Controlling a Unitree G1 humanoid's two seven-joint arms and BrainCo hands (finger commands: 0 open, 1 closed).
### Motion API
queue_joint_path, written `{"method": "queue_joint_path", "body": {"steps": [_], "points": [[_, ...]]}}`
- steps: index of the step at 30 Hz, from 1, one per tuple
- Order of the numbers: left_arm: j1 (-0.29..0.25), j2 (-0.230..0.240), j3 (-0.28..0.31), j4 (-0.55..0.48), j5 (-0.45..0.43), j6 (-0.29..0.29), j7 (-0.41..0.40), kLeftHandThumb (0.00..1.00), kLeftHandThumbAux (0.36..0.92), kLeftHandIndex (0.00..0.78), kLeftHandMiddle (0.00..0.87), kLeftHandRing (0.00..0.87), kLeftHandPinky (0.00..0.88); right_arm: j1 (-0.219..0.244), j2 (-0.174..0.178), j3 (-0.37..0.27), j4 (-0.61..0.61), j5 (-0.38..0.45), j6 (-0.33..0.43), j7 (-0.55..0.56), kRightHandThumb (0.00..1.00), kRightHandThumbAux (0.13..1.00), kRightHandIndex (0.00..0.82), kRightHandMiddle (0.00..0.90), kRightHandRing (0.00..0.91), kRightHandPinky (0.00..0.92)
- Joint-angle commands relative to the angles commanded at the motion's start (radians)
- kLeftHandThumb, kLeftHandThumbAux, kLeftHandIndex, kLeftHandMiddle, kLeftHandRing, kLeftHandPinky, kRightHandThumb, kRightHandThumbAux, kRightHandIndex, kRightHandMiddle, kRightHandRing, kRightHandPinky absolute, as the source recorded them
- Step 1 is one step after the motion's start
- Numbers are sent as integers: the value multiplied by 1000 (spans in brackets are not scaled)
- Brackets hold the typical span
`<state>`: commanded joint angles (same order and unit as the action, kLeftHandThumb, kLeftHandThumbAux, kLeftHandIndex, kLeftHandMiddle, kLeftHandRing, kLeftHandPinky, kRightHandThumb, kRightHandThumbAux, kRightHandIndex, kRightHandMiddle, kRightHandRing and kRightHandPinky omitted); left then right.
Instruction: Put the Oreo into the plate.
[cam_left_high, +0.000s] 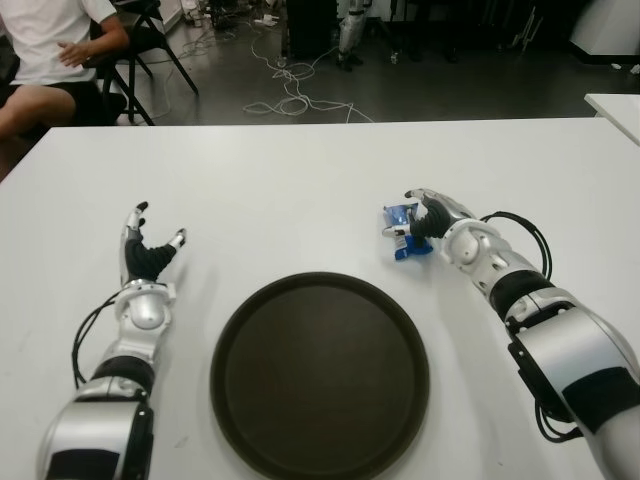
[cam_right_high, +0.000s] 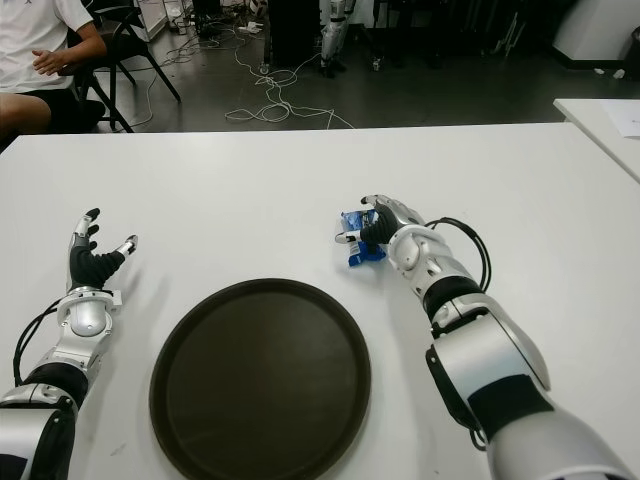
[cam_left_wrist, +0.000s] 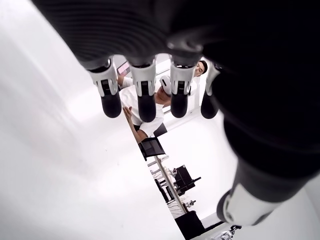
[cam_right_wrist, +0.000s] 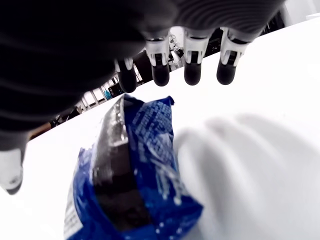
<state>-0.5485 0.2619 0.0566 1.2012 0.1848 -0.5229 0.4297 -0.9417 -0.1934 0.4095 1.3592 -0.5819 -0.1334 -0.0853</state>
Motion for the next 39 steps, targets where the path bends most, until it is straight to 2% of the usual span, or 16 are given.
{"method": "queue_joint_path", "body": {"steps": [7, 39], "points": [[-1, -1, 1, 3, -1, 1, 2, 0, 762, 59, 87, 64, 37, -3, 0, -11, 1, 6, 0, 6, 0, 509, 0, 0, 0, 0], [-1, -4, 3, -1, 1, 10, 11, 0, 765, 62, 88, 64, 37, -1, 2, 9, 5, -14, 6, 0, 0, 519, 0, 0, 0, 0]]}}
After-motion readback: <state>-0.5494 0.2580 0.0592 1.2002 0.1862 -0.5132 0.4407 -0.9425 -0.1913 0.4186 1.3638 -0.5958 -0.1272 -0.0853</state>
